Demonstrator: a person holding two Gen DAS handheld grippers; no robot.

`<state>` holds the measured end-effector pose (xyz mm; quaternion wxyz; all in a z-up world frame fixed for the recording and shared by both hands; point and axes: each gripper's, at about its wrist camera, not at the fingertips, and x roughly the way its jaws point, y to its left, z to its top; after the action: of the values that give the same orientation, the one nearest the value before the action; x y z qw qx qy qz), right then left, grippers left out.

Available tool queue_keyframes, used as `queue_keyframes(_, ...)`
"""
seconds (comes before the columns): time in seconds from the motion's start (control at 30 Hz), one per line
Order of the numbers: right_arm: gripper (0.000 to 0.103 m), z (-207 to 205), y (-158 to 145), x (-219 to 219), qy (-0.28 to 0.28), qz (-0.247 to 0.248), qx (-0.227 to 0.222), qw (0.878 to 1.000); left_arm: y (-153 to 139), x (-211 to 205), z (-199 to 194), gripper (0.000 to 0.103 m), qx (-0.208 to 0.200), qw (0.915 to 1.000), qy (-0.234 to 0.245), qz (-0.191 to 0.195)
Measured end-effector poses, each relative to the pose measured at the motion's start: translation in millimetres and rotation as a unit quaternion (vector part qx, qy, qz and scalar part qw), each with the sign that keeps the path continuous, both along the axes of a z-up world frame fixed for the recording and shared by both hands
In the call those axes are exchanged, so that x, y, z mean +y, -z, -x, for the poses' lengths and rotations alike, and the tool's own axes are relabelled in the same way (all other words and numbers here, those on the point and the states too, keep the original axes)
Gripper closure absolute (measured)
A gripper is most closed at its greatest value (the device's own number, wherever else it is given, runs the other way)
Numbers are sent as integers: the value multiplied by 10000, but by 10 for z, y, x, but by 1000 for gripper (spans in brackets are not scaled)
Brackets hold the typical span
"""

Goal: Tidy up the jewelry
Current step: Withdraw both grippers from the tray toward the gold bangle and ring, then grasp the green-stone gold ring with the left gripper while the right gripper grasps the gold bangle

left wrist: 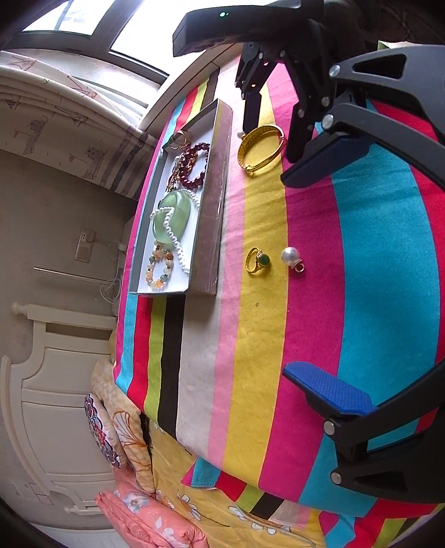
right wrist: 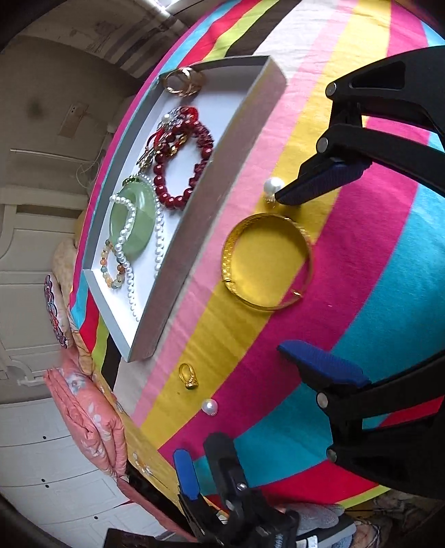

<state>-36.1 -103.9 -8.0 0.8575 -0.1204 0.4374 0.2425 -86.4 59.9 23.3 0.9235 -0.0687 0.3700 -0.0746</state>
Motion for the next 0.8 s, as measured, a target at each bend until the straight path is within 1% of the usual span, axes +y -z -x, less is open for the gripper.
queue_keyframes(0.17, 20, -106, 9, 42, -78, -11, 2, 10000, 10, -3, 1, 3, 20, 10000, 27, 21)
queue_keyframes(0.23, 22, -94, 11, 43, -92, -7, -19, 10000, 13, -5, -1, 3, 44, 10000, 41, 10)
queue_keyframes(0.3, 35, -60, -4, 39, -117, -18, -73, 9999, 18, -7, -7, 3, 72, 10000, 47, -2)
queue_keyframes(0.33, 39, -42, -12, 33, -113, -23, -100, 9999, 22, -11, -13, 3, 99, 9999, 57, -13)
queue_keyframes(0.37, 45, -22, -20, 17, -85, -38, -130, 9999, 25, -13, -22, 3, 130, 9999, 73, -26)
queue_keyframes(0.6, 45, 73, -33, -92, 31, -114, -169, 9998, 61, -83, -69, 3, 300, 9992, 162, -197)
queue_keyframes(0.7, 45, 81, -44, -127, 52, -190, -207, 9996, 43, -119, -60, 4, 268, 9990, 182, -298)
queue_keyframes(0.77, 45, 94, -59, -141, 65, -233, -256, 9994, 34, -187, -94, 4, 308, 9977, 358, -494)
queue_keyframes(0.8, 45, 106, -66, -150, 63, -267, -265, 9993, 38, -219, -121, 4, 323, 9967, 359, -650)
